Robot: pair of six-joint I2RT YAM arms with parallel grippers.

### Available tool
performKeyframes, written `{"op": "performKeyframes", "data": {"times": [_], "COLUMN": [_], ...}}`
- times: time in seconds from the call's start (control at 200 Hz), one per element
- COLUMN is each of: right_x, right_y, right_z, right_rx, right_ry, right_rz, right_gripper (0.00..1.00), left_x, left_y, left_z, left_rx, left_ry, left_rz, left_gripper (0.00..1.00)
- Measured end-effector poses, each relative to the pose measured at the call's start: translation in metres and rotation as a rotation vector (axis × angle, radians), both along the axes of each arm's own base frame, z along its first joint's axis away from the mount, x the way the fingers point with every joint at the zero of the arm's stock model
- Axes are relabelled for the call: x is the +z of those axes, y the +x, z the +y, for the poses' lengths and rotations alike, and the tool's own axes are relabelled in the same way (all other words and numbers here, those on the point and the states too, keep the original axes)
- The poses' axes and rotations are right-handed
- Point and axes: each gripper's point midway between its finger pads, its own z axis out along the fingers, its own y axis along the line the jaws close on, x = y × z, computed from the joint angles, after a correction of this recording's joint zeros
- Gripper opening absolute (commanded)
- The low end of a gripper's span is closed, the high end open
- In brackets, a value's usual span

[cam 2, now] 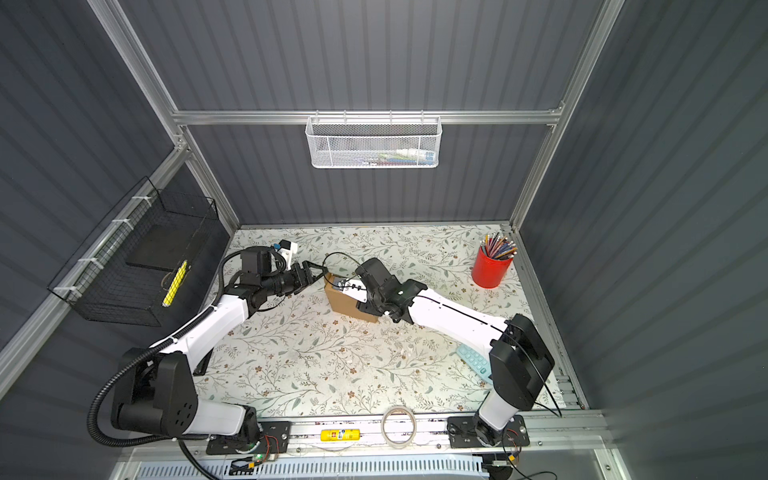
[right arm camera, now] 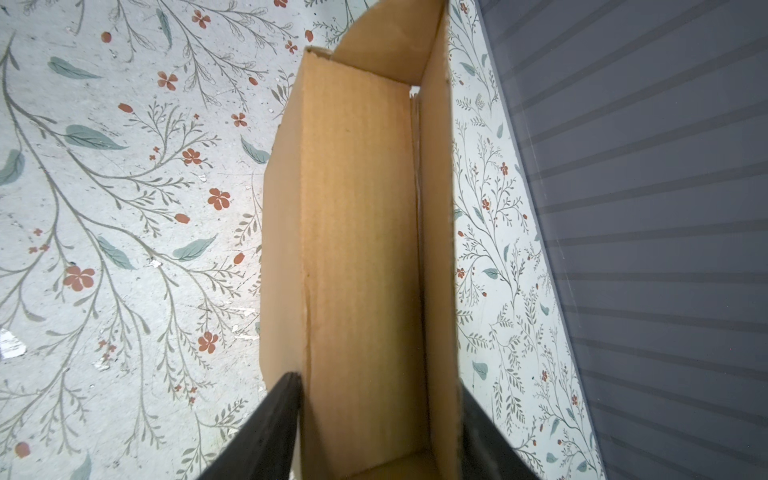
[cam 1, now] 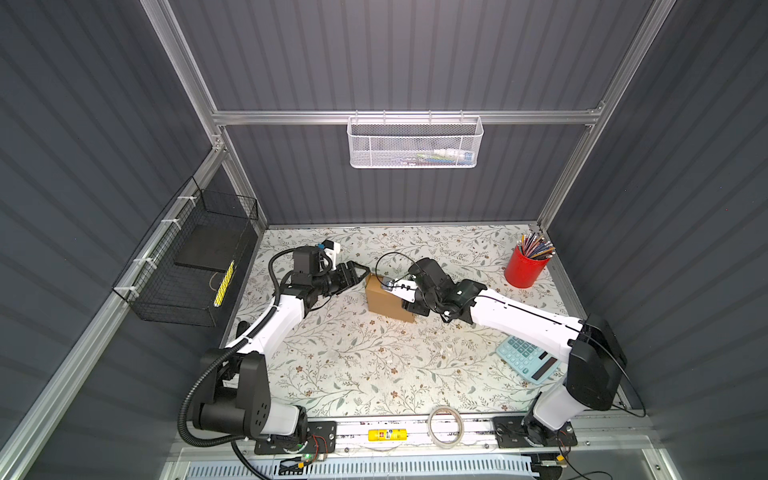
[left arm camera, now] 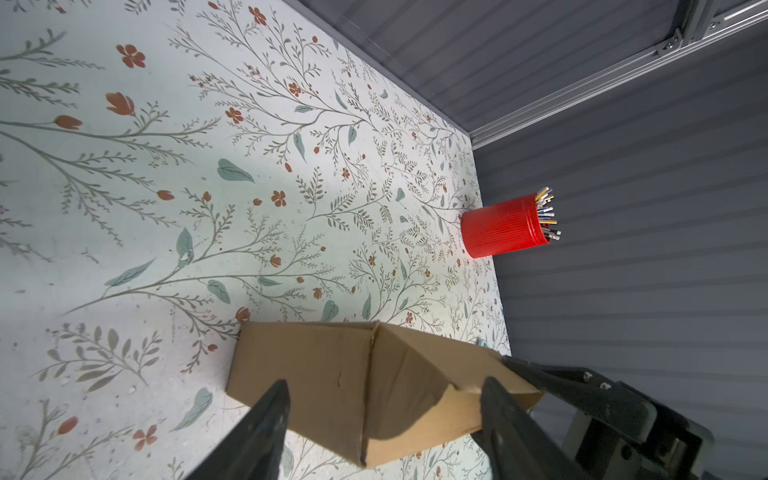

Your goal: Fold the paper box

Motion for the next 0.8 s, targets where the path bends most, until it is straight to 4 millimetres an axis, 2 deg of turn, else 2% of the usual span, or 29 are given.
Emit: {"op": "performKeyframes", "data": {"times": [0.19, 0.525, 0.8], "right_x": [0.0, 0.0, 0.0], "right_y": [0.0, 0.003, 0.003], "right_z": [0.0, 0.003, 0.003], "right_rx": [-0.001, 0.0, -0.002], "right_ry": [0.001, 0.003, 0.003], "right_rz": [-0.001, -0.002, -0.004], "right_gripper": [0.54, 0.54, 0.53], "left_x": [0.003, -0.009, -0.007], "left_y": [0.003, -0.001, -0.001], "left_z": [-0.006, -0.009, -0.011], "left_rx": [-0.025, -0.04, -0.049], "left_ry": [-0.041, -0.061, -0.08], "left_rz": [-0.016, 0.011, -0.001], "left_gripper": [0.7, 0.6, 0.47]}}
